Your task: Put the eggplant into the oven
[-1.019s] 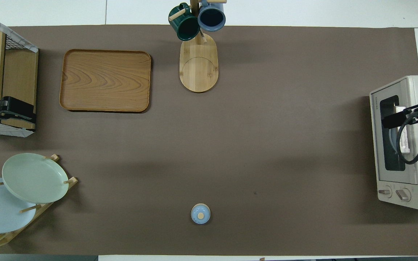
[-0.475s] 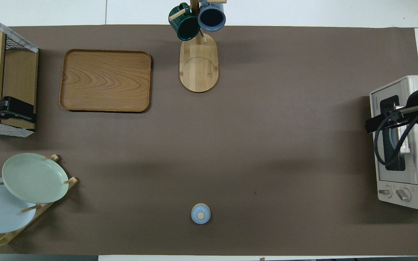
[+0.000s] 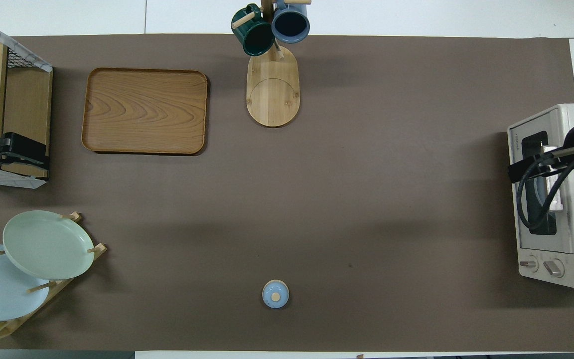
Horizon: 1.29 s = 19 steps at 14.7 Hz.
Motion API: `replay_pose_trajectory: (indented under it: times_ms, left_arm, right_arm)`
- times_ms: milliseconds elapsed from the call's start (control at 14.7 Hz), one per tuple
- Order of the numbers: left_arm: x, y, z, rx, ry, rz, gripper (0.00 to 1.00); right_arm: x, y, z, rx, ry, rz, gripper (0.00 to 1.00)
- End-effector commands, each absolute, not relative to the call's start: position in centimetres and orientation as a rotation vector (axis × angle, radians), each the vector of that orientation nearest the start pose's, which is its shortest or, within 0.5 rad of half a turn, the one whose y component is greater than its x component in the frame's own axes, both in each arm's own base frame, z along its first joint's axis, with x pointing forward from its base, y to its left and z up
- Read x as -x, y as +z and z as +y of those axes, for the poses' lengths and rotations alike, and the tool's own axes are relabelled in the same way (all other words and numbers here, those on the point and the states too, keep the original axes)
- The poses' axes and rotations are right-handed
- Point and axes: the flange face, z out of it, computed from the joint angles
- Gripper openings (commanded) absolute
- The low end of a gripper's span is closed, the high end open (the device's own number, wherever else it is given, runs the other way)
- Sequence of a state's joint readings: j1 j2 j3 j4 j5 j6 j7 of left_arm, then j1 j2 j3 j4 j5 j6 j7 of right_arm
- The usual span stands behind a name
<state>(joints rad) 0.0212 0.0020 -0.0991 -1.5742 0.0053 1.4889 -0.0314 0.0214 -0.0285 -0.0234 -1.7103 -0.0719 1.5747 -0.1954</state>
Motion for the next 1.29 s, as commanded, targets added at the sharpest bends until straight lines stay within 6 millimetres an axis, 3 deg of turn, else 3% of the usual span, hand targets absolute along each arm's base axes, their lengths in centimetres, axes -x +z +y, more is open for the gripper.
replay_pose_trajectory:
  times_ms: [0, 1223]
  left_arm:
    - [-54.1, 61.8, -3.8, 3.103, 0.136, 0.072, 1.0]
    - [-54.1, 61.9, -3.8, 3.104, 0.133, 0.069, 1.0]
  right_arm:
    - [-54.2, 57.7, -1.5, 3.183, 0.189, -0.282, 1.0]
    - [-54.5, 59.6, -0.8, 3.185, 0.113, -0.203, 1.0]
